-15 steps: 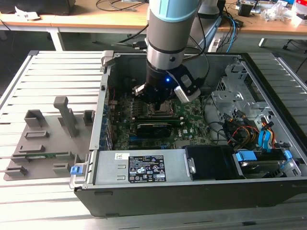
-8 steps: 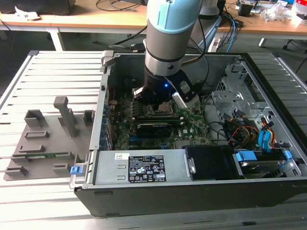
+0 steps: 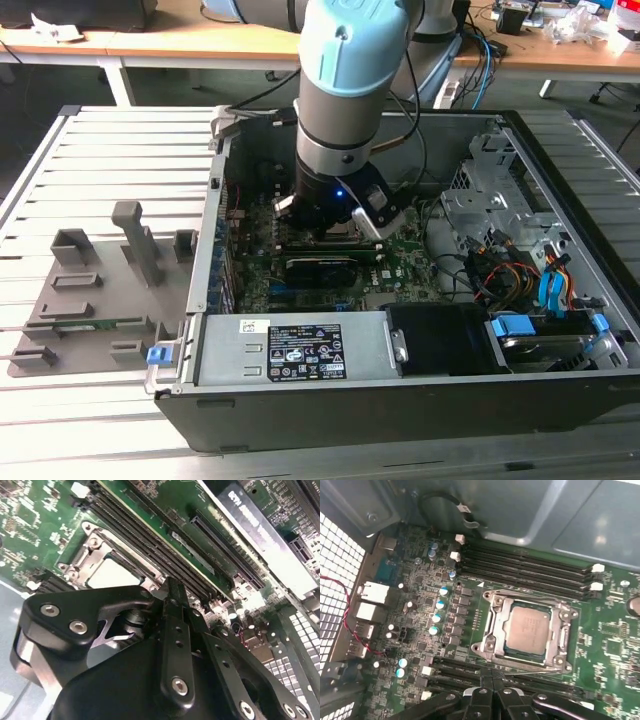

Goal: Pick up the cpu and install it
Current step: 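Install the second cpu locking lever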

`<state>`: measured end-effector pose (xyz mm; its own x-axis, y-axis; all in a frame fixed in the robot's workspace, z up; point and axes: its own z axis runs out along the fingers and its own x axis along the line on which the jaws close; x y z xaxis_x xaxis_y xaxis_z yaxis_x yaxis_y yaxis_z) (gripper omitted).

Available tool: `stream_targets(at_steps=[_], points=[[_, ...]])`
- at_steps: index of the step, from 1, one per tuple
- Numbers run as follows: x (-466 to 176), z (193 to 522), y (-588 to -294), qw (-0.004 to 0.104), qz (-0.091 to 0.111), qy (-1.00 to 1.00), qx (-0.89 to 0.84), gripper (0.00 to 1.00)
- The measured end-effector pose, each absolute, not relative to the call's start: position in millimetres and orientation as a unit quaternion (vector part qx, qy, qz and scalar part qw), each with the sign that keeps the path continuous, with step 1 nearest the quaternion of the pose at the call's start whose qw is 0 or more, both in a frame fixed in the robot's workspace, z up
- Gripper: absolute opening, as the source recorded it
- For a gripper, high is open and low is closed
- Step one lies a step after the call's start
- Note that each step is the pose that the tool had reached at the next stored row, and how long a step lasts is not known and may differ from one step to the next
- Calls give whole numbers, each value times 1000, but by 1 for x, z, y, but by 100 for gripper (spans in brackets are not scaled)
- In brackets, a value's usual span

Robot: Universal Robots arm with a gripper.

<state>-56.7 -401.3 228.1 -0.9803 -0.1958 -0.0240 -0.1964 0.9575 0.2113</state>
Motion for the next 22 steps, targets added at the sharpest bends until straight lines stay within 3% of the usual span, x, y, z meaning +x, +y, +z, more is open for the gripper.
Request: stream_targets(at_steps=[11, 22], points=[[-71, 201, -387, 2, 113, 989, -99, 11], [-74, 194, -383, 3, 117, 988, -102, 11]])
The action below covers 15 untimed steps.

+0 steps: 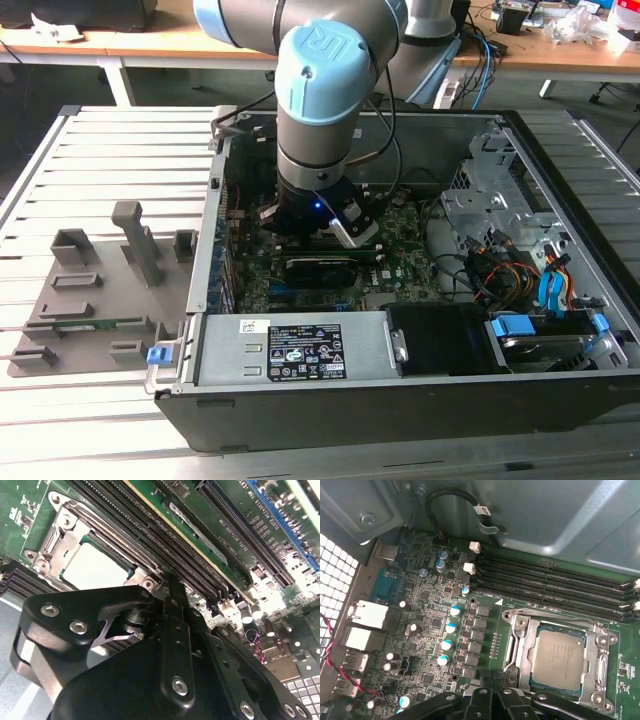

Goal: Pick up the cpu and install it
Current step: 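Install the second cpu locking lever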

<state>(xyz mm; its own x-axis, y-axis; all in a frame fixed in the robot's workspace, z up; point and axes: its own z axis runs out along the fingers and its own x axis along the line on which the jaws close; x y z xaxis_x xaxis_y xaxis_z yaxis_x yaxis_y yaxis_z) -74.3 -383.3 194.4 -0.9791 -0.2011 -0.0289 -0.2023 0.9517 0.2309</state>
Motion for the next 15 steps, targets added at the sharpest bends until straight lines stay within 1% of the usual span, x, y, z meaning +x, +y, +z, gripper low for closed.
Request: stream_targets(at_steps=[6, 13, 15], points=[[-74, 195, -388, 3, 117, 988, -102, 11], [-74, 201, -389, 2, 111, 989, -102, 11], [-72, 205, -388, 1, 102, 989, -102, 11]])
